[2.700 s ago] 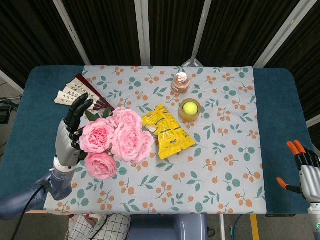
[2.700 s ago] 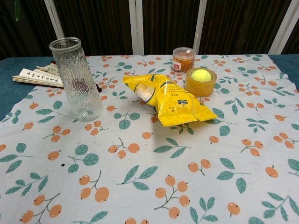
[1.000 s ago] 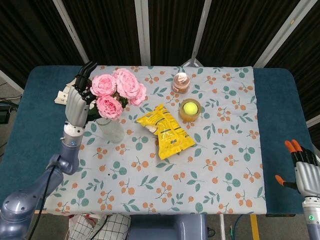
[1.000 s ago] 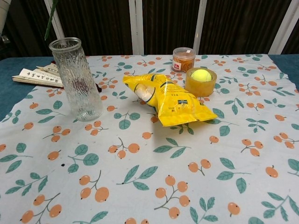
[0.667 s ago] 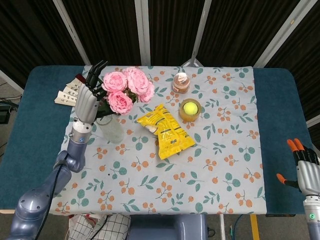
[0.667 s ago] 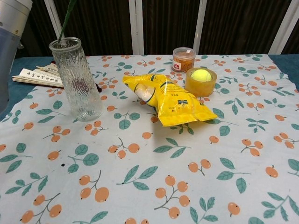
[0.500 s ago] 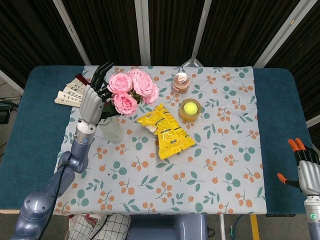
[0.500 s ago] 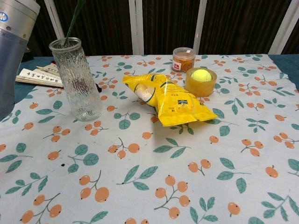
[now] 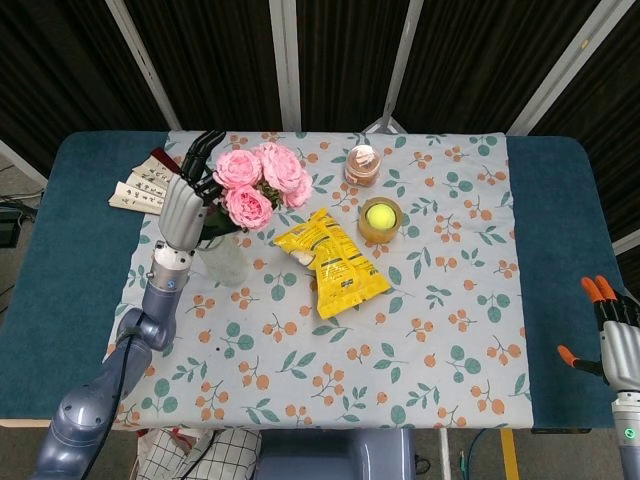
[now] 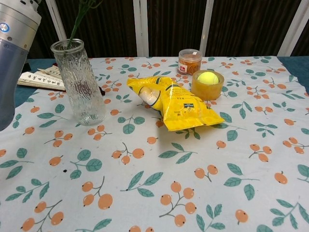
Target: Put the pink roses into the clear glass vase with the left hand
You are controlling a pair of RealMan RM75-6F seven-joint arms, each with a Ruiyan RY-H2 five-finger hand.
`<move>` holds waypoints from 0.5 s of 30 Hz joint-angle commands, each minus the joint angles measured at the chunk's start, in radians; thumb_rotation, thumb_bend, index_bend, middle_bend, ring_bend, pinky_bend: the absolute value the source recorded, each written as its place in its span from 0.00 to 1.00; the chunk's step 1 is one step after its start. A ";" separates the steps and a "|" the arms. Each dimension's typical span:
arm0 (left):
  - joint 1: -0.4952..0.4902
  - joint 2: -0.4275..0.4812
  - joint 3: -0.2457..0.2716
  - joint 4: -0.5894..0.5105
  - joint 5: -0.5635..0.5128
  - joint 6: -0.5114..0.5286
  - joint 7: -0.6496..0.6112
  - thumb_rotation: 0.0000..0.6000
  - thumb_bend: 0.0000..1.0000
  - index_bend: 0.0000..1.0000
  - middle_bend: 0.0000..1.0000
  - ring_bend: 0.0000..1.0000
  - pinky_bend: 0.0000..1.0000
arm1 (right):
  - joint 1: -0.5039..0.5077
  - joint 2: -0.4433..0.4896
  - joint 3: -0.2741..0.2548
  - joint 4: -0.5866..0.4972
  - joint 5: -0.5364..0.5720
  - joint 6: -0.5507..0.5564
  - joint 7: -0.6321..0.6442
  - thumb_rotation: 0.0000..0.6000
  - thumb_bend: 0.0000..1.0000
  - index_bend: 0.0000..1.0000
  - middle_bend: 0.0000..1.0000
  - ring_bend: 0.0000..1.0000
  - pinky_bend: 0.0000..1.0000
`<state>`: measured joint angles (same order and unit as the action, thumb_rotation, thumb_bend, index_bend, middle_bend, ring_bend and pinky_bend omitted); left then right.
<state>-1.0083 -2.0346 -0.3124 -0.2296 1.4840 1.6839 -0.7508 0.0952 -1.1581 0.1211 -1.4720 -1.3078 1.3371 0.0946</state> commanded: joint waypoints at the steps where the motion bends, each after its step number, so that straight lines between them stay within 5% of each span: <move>1: 0.006 0.001 0.007 0.007 -0.004 0.003 -0.003 1.00 0.50 0.52 0.51 0.09 0.10 | 0.000 -0.001 0.000 0.000 -0.001 0.001 -0.001 1.00 0.22 0.11 0.02 0.02 0.00; 15: 0.052 0.016 0.035 0.016 -0.026 0.009 -0.010 1.00 0.49 0.52 0.50 0.09 0.10 | 0.002 -0.008 0.000 0.005 0.003 -0.006 -0.003 1.00 0.22 0.11 0.02 0.02 0.00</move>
<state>-0.9569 -2.0199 -0.2786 -0.2138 1.4579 1.6916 -0.7616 0.0967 -1.1657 0.1210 -1.4673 -1.3051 1.3310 0.0917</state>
